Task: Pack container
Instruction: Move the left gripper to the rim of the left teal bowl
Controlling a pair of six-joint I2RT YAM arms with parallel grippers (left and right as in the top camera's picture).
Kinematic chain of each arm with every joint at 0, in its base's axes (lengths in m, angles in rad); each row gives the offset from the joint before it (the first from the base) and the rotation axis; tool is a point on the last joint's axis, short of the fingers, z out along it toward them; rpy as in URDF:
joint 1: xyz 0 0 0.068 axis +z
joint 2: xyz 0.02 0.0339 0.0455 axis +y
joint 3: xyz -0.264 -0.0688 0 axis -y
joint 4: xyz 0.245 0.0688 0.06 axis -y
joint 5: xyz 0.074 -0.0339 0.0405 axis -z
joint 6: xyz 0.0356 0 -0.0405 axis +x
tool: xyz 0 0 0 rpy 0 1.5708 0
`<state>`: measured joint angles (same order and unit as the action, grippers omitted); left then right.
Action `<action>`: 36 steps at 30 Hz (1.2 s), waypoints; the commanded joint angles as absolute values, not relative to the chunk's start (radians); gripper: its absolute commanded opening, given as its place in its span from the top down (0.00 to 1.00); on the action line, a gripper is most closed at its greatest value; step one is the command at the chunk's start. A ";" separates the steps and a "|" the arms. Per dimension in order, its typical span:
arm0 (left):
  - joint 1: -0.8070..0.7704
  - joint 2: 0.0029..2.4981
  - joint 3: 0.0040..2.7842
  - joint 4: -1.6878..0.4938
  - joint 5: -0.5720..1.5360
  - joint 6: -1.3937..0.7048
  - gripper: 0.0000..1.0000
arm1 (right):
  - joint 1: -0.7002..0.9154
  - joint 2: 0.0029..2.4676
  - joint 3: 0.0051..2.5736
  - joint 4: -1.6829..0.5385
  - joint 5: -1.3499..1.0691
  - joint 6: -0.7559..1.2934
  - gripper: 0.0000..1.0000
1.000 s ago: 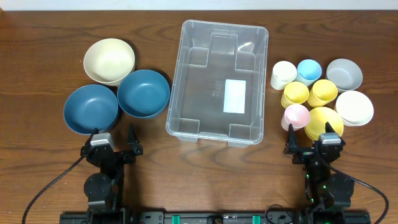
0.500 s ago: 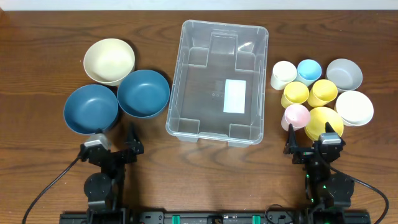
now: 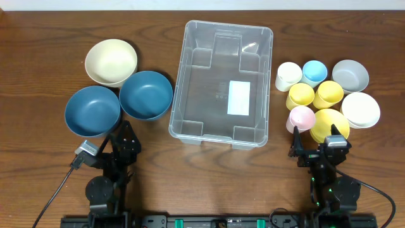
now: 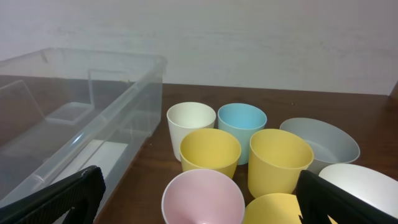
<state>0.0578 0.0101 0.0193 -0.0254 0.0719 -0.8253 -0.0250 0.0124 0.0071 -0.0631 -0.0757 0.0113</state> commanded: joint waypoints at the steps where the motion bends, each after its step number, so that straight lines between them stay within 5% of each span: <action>1: 0.055 0.004 0.013 -0.054 0.116 -0.850 0.02 | -0.034 0.006 0.005 -0.067 -0.083 0.021 0.01; 7: 0.055 0.011 0.121 -0.092 0.084 -0.680 0.02 | -0.034 0.006 0.006 -0.067 -0.083 0.022 0.01; 17: 0.055 0.357 0.678 -0.612 -0.359 -0.624 0.02 | -0.034 0.006 0.006 -0.067 -0.083 0.022 0.01; 21: 0.055 0.527 0.852 -0.716 -0.379 -0.610 0.02 | -0.034 0.006 0.005 -0.066 -0.083 0.021 0.01; 36: 0.056 0.785 0.881 -0.750 -0.447 -0.583 0.02 | -0.034 0.006 0.005 -0.066 -0.083 0.021 0.01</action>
